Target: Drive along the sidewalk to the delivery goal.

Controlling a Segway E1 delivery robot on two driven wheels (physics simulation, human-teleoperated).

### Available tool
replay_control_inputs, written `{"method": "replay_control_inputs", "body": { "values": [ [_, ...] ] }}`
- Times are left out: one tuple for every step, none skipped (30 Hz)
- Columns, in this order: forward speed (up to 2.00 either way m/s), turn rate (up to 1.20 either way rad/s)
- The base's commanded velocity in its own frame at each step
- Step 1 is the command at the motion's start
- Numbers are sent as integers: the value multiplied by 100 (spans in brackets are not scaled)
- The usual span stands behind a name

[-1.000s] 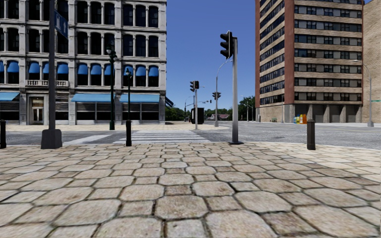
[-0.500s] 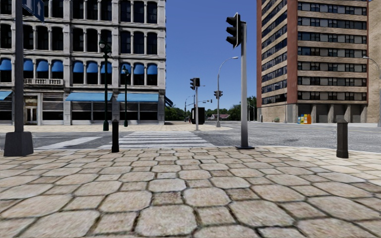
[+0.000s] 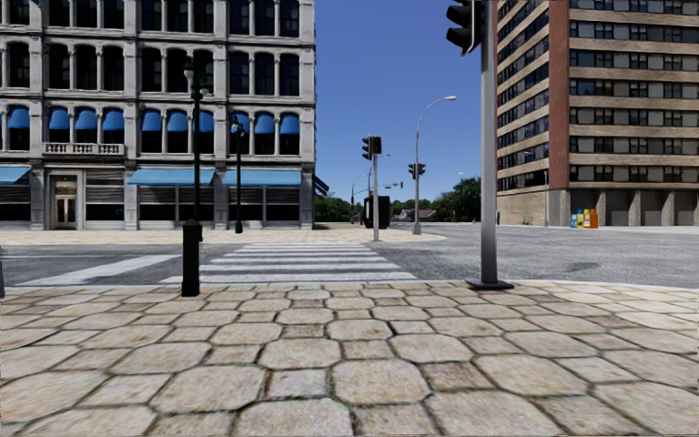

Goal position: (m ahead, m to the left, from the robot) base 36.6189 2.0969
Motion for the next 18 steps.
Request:
{"method": "replay_control_inputs", "body": {
  "values": [
    [199, 20],
    [199, 18],
    [199, 18],
    [199, 16],
    [199, 14],
    [199, 10],
    [199, 10],
    [199, 6],
    [199, 4],
    [199, 8],
    [199, 8],
    [199, 15],
    [199, 19],
    [199, 21],
    [199, 25],
    [199, 25],
    [199, 30],
    [199, 32]
  ]
}}
